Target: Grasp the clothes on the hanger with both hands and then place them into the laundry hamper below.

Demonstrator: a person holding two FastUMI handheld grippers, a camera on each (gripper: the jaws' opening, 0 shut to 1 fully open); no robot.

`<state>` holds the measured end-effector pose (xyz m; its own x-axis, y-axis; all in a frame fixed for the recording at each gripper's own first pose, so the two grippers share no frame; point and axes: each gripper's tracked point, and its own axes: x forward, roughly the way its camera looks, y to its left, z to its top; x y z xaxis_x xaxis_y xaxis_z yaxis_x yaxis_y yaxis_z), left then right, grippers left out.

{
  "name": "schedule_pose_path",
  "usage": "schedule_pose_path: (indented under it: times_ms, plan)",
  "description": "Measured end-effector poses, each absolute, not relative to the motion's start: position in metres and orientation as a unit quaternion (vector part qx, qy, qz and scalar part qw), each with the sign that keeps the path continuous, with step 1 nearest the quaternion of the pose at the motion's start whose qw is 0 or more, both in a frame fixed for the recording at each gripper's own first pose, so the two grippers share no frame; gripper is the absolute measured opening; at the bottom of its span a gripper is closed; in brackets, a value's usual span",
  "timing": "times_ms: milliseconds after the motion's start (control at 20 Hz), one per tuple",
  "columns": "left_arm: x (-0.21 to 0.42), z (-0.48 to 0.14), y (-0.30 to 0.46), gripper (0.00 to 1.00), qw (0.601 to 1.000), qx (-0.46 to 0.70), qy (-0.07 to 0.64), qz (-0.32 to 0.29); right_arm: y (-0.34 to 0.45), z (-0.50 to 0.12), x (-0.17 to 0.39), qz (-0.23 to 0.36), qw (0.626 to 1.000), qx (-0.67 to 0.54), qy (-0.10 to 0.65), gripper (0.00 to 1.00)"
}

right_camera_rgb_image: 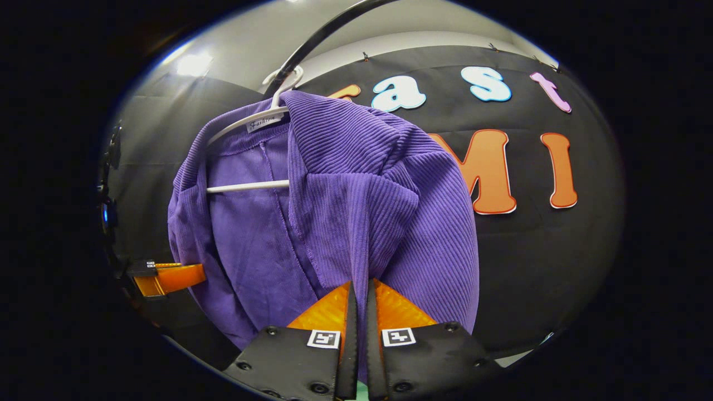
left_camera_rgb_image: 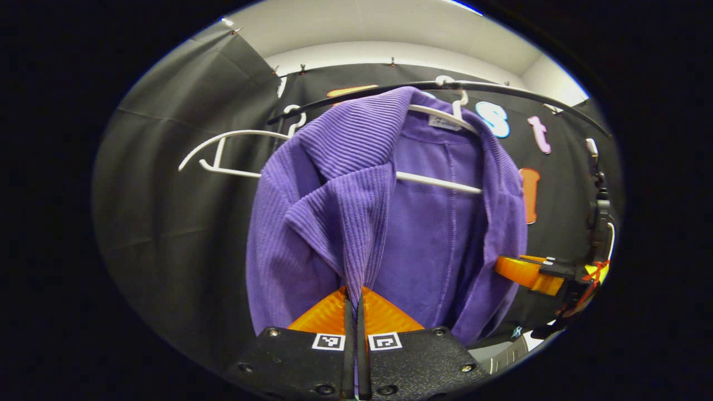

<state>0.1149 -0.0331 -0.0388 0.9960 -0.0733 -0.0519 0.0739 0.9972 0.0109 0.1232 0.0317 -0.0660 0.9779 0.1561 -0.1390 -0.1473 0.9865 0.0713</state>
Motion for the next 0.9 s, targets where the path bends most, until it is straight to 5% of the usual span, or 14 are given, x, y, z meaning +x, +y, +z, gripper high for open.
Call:
schedule_pose_path:
  times_ms: [900]
  plan:
    - [0.059, 0.072, 0.053, 0.01, 0.998, 0.006, -0.059, 0.016, -0.037, 0.041, 0.126, 0.140, 0.971, 0.176, 0.085, 0.15]
